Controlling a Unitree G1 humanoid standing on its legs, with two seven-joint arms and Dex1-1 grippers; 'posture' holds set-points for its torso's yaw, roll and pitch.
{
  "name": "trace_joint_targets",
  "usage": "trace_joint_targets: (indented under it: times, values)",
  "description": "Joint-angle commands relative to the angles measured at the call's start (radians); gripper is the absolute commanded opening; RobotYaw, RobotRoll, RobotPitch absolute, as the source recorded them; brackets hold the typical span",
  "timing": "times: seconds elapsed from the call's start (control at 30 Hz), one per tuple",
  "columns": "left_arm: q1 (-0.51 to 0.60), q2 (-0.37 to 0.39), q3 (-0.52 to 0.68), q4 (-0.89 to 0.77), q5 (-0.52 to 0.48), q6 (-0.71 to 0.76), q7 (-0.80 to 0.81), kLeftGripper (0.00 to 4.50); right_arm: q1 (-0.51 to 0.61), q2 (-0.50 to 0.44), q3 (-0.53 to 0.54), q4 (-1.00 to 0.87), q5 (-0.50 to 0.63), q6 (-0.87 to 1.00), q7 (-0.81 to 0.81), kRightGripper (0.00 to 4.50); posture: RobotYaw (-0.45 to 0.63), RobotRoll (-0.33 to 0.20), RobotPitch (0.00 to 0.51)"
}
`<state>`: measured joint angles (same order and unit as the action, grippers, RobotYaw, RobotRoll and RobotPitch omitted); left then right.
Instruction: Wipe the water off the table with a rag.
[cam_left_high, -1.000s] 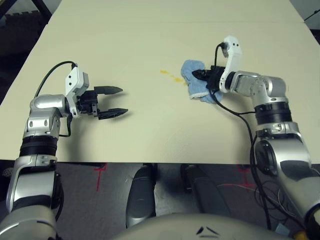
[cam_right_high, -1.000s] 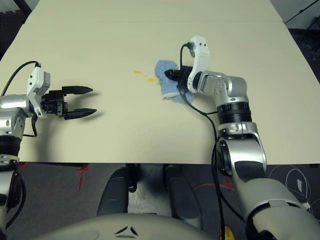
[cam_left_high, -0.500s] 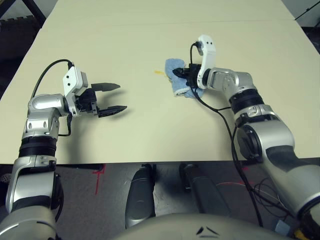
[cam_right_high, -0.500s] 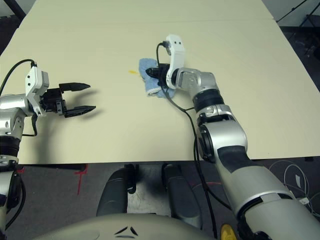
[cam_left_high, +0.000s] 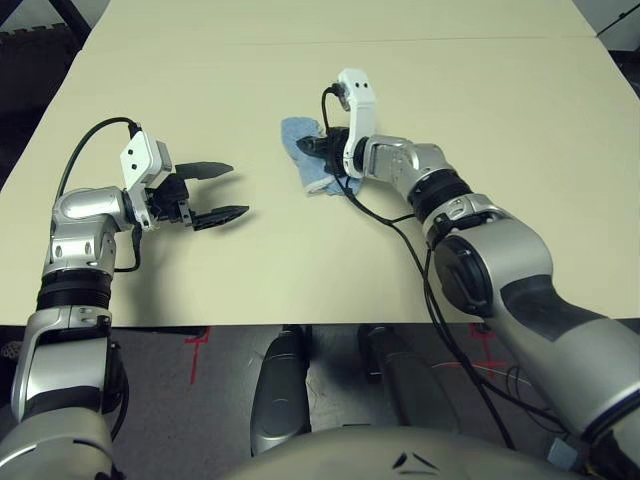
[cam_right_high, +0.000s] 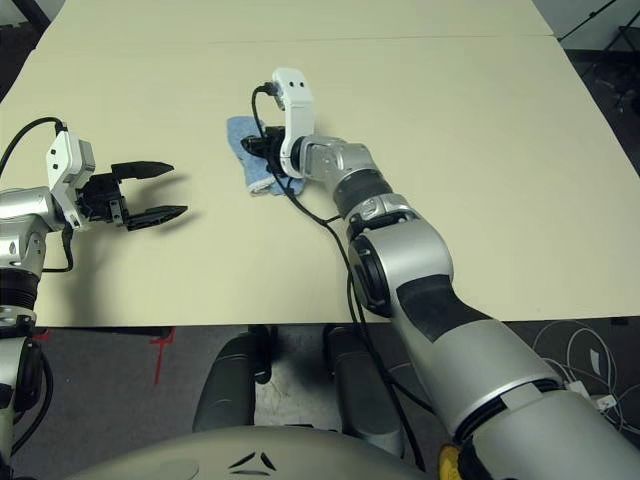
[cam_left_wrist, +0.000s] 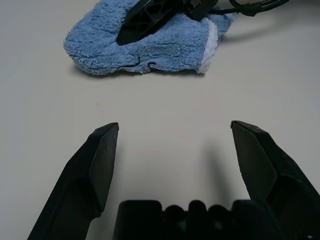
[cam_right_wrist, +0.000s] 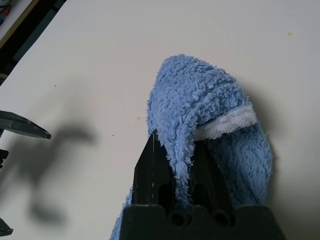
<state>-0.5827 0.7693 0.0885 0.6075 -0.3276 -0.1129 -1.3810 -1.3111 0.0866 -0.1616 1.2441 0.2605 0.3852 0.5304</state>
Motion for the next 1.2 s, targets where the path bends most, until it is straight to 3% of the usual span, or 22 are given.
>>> trace_joint_targets:
  times: [0.03,0.47,0.7,1.0,1.2]
  values:
    - [0.014,0.014,0.006,0.007,0.013,-0.004,-0.003,4.5,0.003,0.005,0.001,0.032,-0.03,-0.011,-0.014,0.05,0.19,0.0,0.272]
    - [-0.029,-0.006,-0.005,0.074,0.037,-0.033,-0.006,4.5,0.095,-0.23,0.06,-0.018,-0.127,0.01,0.077,0.05,0.14,0.0,0.277]
    - [-0.055,-0.016,-0.008,0.108,0.045,-0.049,-0.01,4.5,0.207,-0.378,0.095,-0.163,-0.134,0.115,0.166,0.05,0.13,0.0,0.272]
    - [-0.082,-0.035,-0.011,0.161,0.06,-0.077,-0.012,4.5,0.266,-0.501,-0.033,-0.599,0.055,0.394,0.207,0.04,0.09,0.0,0.256]
    - [-0.124,-0.058,-0.017,0.215,0.077,-0.103,-0.016,4.5,0.231,-0.604,-0.088,-0.708,0.11,0.486,0.173,0.04,0.06,0.0,0.242]
